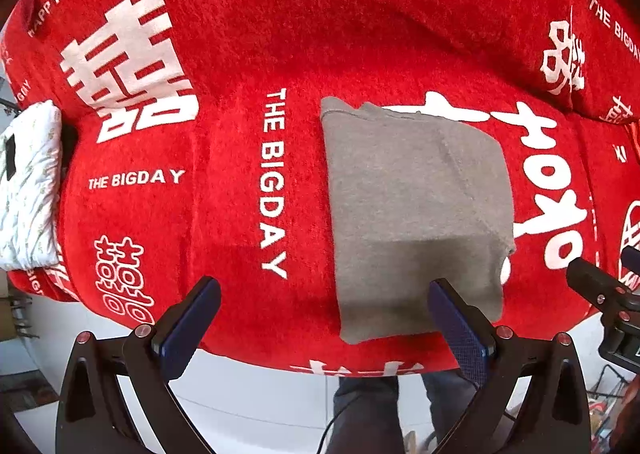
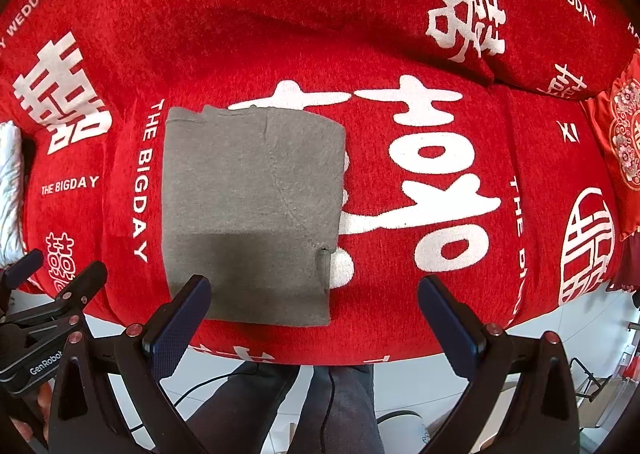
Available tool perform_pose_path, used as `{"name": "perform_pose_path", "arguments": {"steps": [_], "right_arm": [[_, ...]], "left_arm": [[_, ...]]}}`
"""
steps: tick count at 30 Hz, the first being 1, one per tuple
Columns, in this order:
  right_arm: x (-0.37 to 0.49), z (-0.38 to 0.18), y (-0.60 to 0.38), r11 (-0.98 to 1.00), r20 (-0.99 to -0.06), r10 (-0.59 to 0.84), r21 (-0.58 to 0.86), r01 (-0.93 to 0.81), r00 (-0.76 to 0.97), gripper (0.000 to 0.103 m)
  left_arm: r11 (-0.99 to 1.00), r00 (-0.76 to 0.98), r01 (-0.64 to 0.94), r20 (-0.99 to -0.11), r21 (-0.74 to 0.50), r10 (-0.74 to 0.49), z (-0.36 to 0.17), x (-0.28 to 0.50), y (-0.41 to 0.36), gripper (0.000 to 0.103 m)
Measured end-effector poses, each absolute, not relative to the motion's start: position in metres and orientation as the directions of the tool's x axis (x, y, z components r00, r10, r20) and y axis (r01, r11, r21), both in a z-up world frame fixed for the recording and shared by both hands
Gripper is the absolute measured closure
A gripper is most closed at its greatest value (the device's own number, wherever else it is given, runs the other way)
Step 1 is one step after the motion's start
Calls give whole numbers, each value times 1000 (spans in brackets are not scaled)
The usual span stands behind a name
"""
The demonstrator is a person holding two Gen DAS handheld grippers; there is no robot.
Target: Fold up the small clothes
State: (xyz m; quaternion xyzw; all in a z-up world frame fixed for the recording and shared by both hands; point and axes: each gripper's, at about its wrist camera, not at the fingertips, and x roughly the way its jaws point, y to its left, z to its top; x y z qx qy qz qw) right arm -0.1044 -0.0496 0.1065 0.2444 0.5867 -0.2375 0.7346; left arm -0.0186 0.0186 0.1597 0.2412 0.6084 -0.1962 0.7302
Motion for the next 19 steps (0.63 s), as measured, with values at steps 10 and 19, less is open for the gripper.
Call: {"name": "perform_pose_path", "arguments": {"steps": [10,19], "right_arm": [[-102,106,-48,772,-980,-59,76,631,190,0],[-103,105,-47,769,-980,-62,73,634,188,0]], "left_arm": [[803,194,582,-981,129,17,159,-18,19,0],[803,219,583,-976,126,-6,163,-19,19,0]]}}
